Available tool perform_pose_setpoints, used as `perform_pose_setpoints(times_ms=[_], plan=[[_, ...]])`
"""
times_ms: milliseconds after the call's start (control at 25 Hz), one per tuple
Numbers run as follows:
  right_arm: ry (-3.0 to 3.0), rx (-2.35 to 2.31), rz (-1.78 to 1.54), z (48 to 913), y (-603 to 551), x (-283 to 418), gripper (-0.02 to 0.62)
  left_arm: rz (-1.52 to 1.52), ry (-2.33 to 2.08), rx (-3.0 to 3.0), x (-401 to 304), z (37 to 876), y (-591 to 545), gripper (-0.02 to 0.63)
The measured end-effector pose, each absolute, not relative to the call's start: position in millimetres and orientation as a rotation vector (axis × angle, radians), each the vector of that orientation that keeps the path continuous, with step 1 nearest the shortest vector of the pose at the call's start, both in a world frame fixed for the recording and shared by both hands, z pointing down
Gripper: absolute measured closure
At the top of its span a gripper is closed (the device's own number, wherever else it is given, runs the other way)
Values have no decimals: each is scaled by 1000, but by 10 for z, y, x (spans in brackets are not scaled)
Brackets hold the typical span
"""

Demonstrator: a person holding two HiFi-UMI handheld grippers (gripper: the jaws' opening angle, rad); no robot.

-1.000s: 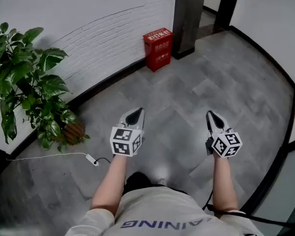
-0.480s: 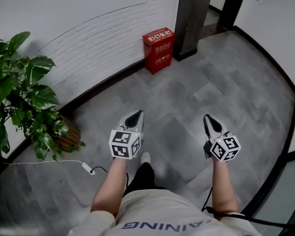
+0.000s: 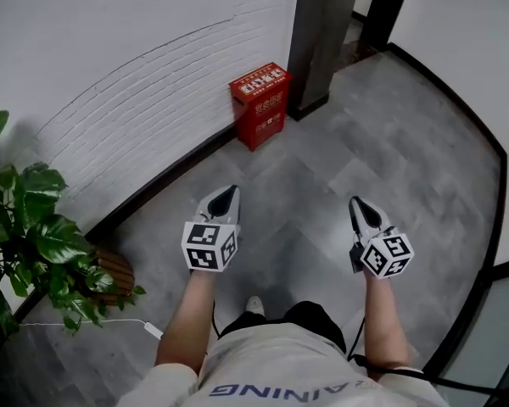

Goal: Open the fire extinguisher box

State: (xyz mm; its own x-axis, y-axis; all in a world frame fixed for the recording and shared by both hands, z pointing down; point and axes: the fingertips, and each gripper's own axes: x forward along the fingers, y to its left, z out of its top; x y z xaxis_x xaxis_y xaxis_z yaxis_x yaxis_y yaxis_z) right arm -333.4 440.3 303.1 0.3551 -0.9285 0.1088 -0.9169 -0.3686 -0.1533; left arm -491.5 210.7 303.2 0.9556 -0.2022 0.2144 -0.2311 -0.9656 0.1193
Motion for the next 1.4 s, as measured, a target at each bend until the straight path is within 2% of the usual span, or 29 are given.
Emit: perform_pose_setpoints(times_ms=[400, 920, 1400], plan=[[1778, -2489, -306, 3204, 3435, -2171, 591, 317, -384, 2949, -3880, 3158, 1305, 601], [1954, -2386, -337, 3152, 2304, 379, 591, 344, -534, 2926, -1451, 3069, 424, 600], [2011, -2333, -381, 3299, 1273, 1728, 591, 366, -568, 2883, -46, 3255, -557, 601]])
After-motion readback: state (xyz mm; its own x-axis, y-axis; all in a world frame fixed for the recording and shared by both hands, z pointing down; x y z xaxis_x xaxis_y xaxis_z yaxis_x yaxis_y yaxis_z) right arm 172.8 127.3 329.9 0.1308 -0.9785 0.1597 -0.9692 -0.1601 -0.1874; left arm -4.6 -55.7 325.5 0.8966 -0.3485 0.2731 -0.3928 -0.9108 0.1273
